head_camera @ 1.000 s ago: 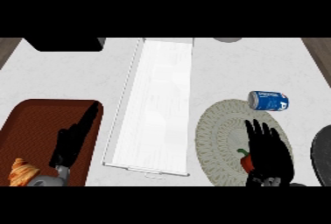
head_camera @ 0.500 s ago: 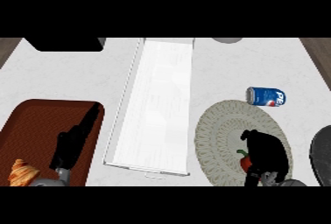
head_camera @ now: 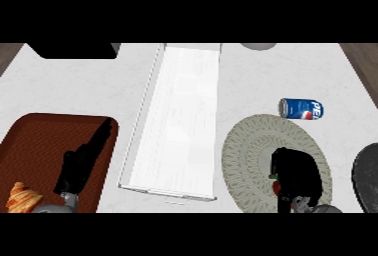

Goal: Pick the bell pepper from the placemat and place it in the tiered shelf

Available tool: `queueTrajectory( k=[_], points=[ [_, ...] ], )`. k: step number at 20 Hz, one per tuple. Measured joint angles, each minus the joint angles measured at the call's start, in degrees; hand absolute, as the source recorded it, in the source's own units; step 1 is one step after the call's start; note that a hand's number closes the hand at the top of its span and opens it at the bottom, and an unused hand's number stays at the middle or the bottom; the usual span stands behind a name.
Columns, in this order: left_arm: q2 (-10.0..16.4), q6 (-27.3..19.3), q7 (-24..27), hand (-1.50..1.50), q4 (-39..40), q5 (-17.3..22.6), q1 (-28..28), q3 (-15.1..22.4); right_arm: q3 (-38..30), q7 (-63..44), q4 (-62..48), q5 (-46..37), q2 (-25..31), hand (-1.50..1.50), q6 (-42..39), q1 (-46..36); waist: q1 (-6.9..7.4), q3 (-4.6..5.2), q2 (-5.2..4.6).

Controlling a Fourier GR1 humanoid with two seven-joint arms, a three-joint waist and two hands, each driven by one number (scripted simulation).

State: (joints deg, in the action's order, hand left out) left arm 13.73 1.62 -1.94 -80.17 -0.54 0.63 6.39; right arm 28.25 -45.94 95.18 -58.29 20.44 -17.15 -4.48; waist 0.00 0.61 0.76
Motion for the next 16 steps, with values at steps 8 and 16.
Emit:
queueTrajectory(
  k=[8, 16],
  points=[
    [-0.50, 1.25, 0.32, 0.00, 0.56, -0.43, 0.77, -1.12, -1.18, 4.01, 5.42, -1.67, 0.82, 1.50, -0.46, -1.26, 0.29, -0.65, -0.53],
    [-1.24, 2.34, -0.01, 0.00, 0.53, -0.96, 2.92, 0.71, -0.41, 35.95, 8.14, 12.44, 8.64, 1.50, -5.32, -13.51, 4.56, -0.98, -1.98]
  ],
)
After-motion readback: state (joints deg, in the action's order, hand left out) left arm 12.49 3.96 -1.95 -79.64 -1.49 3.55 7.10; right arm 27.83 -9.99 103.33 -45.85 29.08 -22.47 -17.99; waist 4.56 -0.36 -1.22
